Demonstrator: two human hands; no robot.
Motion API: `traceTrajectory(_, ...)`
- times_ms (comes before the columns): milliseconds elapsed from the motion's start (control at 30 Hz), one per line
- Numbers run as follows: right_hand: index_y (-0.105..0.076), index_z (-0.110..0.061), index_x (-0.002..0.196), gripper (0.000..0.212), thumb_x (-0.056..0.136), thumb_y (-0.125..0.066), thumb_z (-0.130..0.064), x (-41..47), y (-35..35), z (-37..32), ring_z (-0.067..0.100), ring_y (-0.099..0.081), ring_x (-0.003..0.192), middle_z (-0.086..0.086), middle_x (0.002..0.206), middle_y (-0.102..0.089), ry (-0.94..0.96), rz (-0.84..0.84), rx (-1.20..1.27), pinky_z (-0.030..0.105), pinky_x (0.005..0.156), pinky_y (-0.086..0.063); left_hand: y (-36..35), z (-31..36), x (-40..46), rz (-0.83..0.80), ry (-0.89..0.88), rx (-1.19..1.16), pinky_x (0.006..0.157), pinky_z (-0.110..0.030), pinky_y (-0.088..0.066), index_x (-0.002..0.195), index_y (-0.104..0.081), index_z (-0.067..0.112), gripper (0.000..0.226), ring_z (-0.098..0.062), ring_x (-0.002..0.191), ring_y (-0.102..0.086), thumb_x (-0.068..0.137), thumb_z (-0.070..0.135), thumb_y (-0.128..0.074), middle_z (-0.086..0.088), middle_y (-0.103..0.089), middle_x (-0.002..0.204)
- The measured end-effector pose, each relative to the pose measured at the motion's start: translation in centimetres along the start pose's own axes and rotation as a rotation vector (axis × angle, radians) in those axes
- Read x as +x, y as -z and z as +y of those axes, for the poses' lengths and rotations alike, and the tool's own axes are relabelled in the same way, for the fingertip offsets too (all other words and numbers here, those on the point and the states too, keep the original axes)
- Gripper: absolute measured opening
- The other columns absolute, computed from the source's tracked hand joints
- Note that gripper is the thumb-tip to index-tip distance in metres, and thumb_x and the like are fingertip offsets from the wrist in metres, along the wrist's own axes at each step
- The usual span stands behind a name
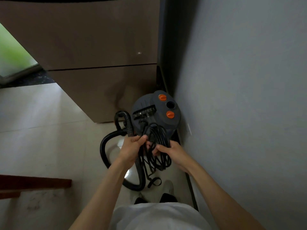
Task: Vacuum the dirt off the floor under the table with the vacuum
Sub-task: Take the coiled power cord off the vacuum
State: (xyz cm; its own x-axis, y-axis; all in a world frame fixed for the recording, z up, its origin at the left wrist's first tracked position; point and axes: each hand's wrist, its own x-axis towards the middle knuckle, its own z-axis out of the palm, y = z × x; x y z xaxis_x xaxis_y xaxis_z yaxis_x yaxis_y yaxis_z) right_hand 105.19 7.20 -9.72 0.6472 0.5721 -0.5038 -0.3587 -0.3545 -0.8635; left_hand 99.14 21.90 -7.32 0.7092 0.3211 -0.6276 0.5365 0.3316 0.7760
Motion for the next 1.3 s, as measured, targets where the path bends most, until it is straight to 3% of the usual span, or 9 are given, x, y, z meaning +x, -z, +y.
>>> traceTrajectory(267, -0.056, -0.015, 0.071, 0.02, 0.089, -0.064, -0.009, -2.1, -0.7, 2.2, -0.004, -0.053, 0.05, -0.008, 0.058, -0.056, -0.065, 0.129, -0.053, 0.013, 0.057, -0.043, -0.5, -2.7, 0.3, -0.104, 0.128, -0.135, 0.059, -0.024, -0.053, 0.082, -0.058, 0.005, 0.014, -0.011, 0.056, -0.056, 0.094, 0.001, -0.051, -0.007, -0.057, 0.068)
traceTrajectory(433, -0.062, -0.024, 0.088, 0.021, 0.083, -0.069, -0.004, -3.4, -1.4, 3.3, -0.015, -0.058, 0.062, -0.014, 0.077, -0.062, -0.094, 0.094, -0.033, 0.003, 0.06, -0.042, -2.1, -4.2, -0.4, -0.156, 0.175, -0.252, 0.063, -0.026, -0.058, 0.112, -0.054, -0.009, 0.021, -0.017, 0.065, -0.067, 0.095, -0.003, -0.044, -0.017, -0.066, 0.088)
traceTrajectory(633, -0.065, -0.005, 0.1, 0.018, 0.083, -0.067, 0.001, -4.2, 0.1, 4.2, -0.006, -0.059, 0.062, -0.002, 0.079, -0.063, -0.06, 0.109, 0.002, 0.007, 0.061, -0.044, -4.7, -4.8, -2.1, -0.081, 0.096, -0.26, 0.06, -0.021, -0.055, 0.096, -0.063, -0.004, 0.019, -0.016, 0.07, -0.066, 0.094, -0.005, -0.044, -0.014, -0.067, 0.085)
traceTrajectory(733, -0.062, -0.013, 0.084, 0.016, 0.081, -0.067, 0.002, -4.5, 1.5, 4.8, 0.0, -0.057, 0.061, -0.004, 0.071, -0.06, -0.051, 0.102, -0.055, 0.015, 0.063, -0.047, -6.4, -5.2, -3.5, -0.06, 0.037, -0.194, 0.055, -0.022, -0.053, 0.092, -0.066, 0.001, 0.022, -0.015, 0.068, -0.067, 0.096, 0.001, -0.045, -0.012, -0.068, 0.081)
traceTrajectory(867, -0.052, -0.023, 0.073, 0.024, 0.082, -0.064, -0.005, -4.7, 4.3, 7.6, 0.018, -0.056, 0.075, 0.001, 0.076, -0.058, -0.118, 0.202, -0.278, 0.031, 0.07, -0.045, -7.3, -5.7, -4.3, 0.098, -0.058, -0.112, 0.085, -0.027, -0.052, 0.099, -0.062, 0.007, 0.018, -0.017, 0.089, -0.066, 0.098, 0.007, -0.044, -0.009, -0.069, 0.095)
traceTrajectory(933, -0.052, -0.022, 0.074, 0.021, 0.089, -0.057, -0.008, -5.1, 6.0, 9.5, 0.023, -0.057, 0.082, 0.004, 0.081, -0.058, -0.165, 0.196, -0.383, 0.031, 0.073, -0.045, -7.3, -5.2, -4.9, 0.17, -0.12, -0.116, 0.08, -0.026, -0.053, 0.105, -0.057, 0.005, 0.017, -0.016, 0.08, -0.064, 0.098, 0.008, -0.041, -0.009, -0.066, 0.088)
traceTrajectory(1000, -0.059, -0.013, 0.085, 0.013, 0.094, -0.05, -0.011, -5.8, 7.6, 11.3, 0.025, -0.059, 0.09, 0.006, 0.088, -0.06, -0.25, 0.161, -0.491, 0.03, 0.076, -0.046, -7.3, -4.6, -5.5, 0.223, -0.191, -0.066, 0.072, -0.022, -0.053, 0.109, -0.055, 0.006, 0.018, -0.012, 0.072, -0.06, 0.099, 0.009, -0.041, -0.006, -0.061, 0.081)
traceTrajectory(1133, -0.062, -0.006, 0.121, 0.03, 0.097, -0.044, -0.011, -7.0, 9.9, 12.9, 0.027, -0.056, 0.114, 0.009, 0.119, -0.062, -0.316, 0.177, -0.542, 0.026, 0.096, -0.042, -8.1, -2.9, -6.7, 0.26, -0.347, 0.035, 0.065, -0.015, -0.05, 0.103, -0.058, 0.011, 0.019, -0.007, 0.066, -0.055, 0.099, 0.009, -0.04, -0.002, -0.056, 0.073)
traceTrajectory(1300, -0.06, -0.007, 0.123, 0.03, 0.097, -0.046, -0.012, -7.2, 10.5, 10.9, 0.023, -0.055, 0.116, 0.011, 0.125, -0.06, -0.192, 0.213, -0.439, 0.018, 0.088, -0.037, -9.8, -2.2, -7.9, 0.128, -0.431, 0.133, 0.067, -0.024, -0.046, 0.095, -0.057, 0.014, 0.021, -0.012, 0.066, -0.05, 0.099, 0.006, -0.037, -0.003, -0.052, 0.071)
